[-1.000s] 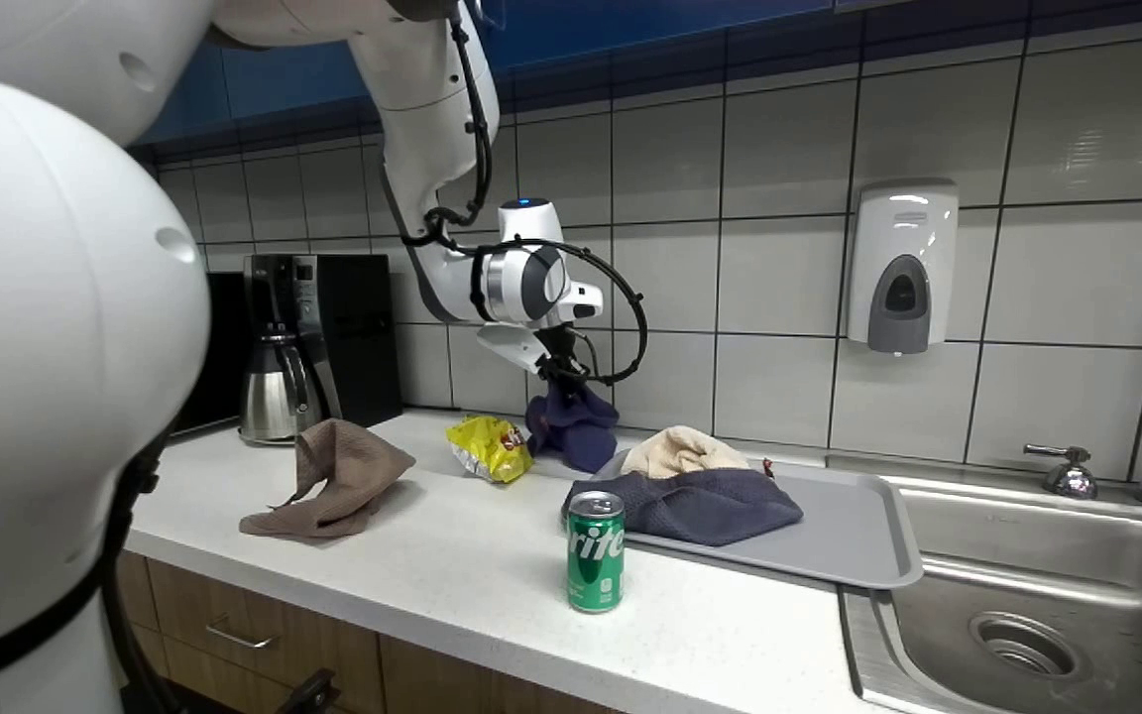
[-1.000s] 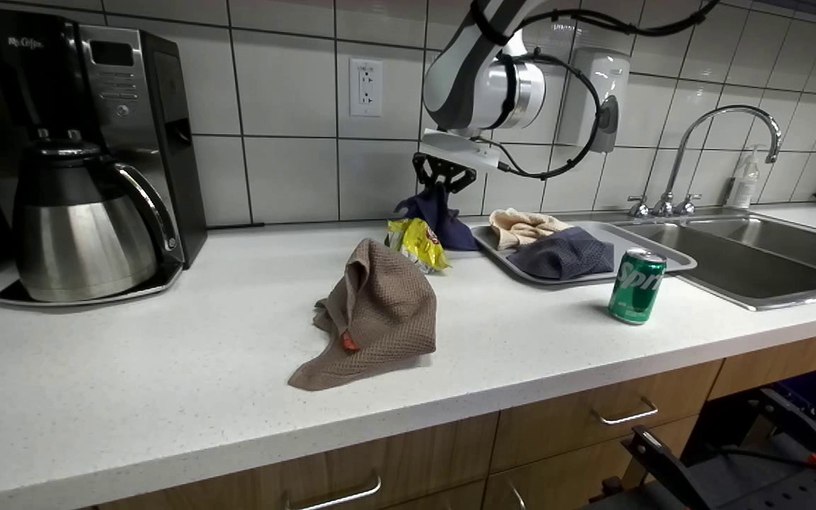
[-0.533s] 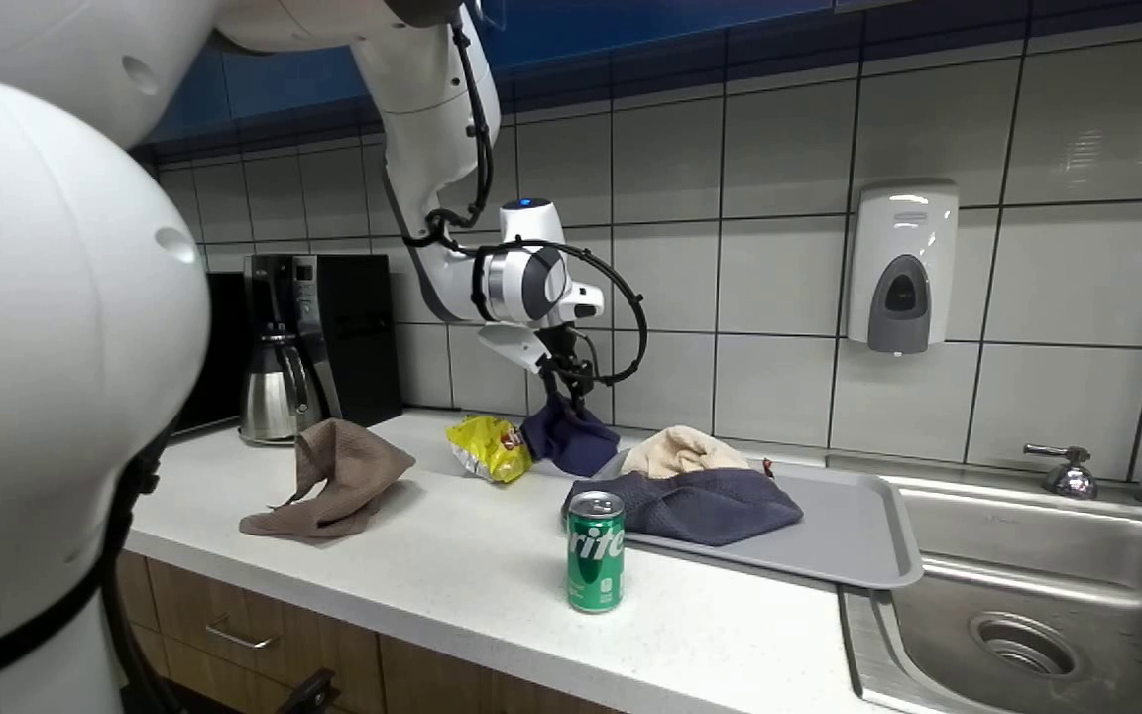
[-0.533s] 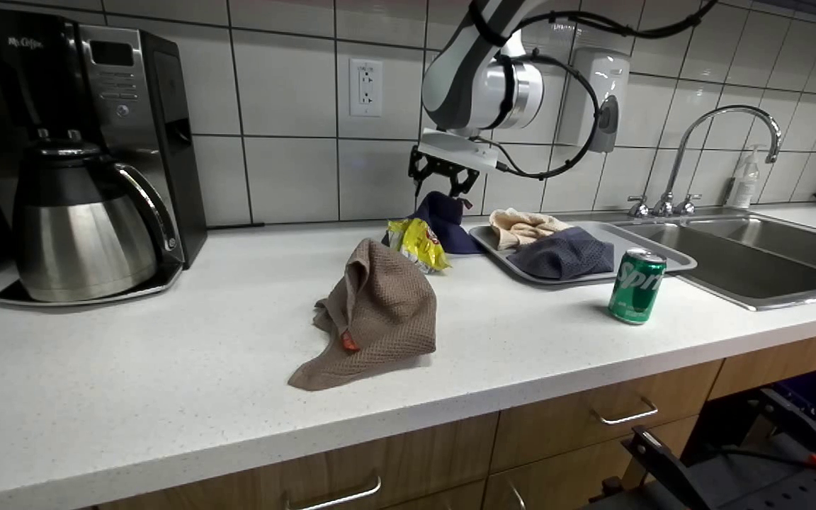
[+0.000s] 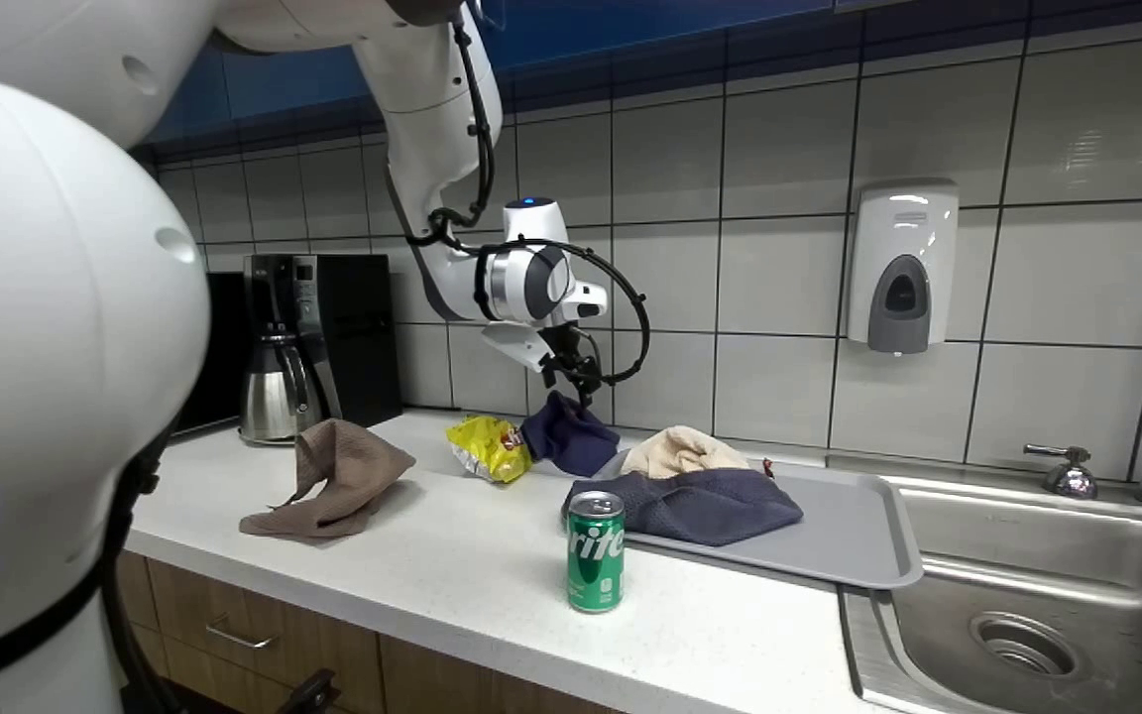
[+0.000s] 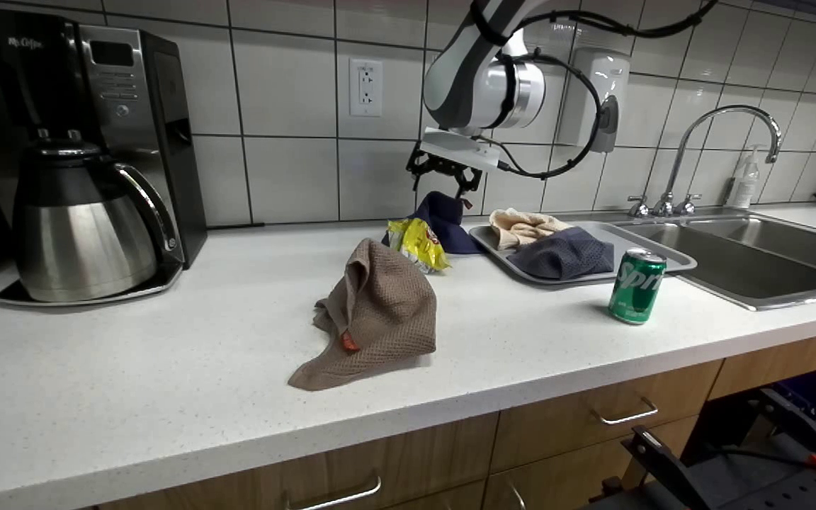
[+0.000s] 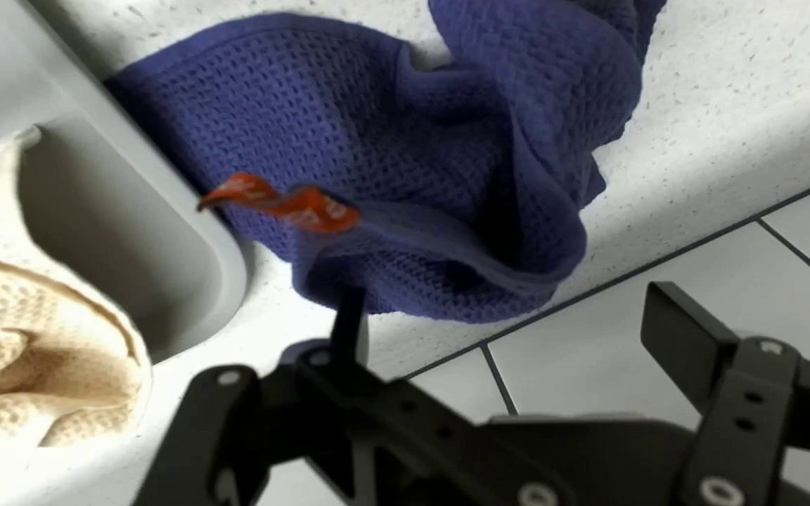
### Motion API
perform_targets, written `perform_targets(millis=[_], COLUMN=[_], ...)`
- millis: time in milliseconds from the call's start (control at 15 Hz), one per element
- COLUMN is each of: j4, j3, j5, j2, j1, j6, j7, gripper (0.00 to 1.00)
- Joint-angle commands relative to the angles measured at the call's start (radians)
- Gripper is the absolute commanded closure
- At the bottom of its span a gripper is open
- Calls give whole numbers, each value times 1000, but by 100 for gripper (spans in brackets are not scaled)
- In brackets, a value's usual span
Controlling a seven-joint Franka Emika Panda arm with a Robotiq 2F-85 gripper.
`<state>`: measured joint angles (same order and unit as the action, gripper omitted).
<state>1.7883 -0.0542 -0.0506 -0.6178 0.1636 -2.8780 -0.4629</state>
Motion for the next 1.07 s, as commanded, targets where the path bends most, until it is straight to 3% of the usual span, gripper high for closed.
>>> perform_targets(millis=[0, 1000], j4=[11, 88], j3=[-14, -98], j5=[-28, -25], j2=[26, 85], j1=[0, -25], j6=[29, 37], j7=[26, 10], gripper=[0, 0])
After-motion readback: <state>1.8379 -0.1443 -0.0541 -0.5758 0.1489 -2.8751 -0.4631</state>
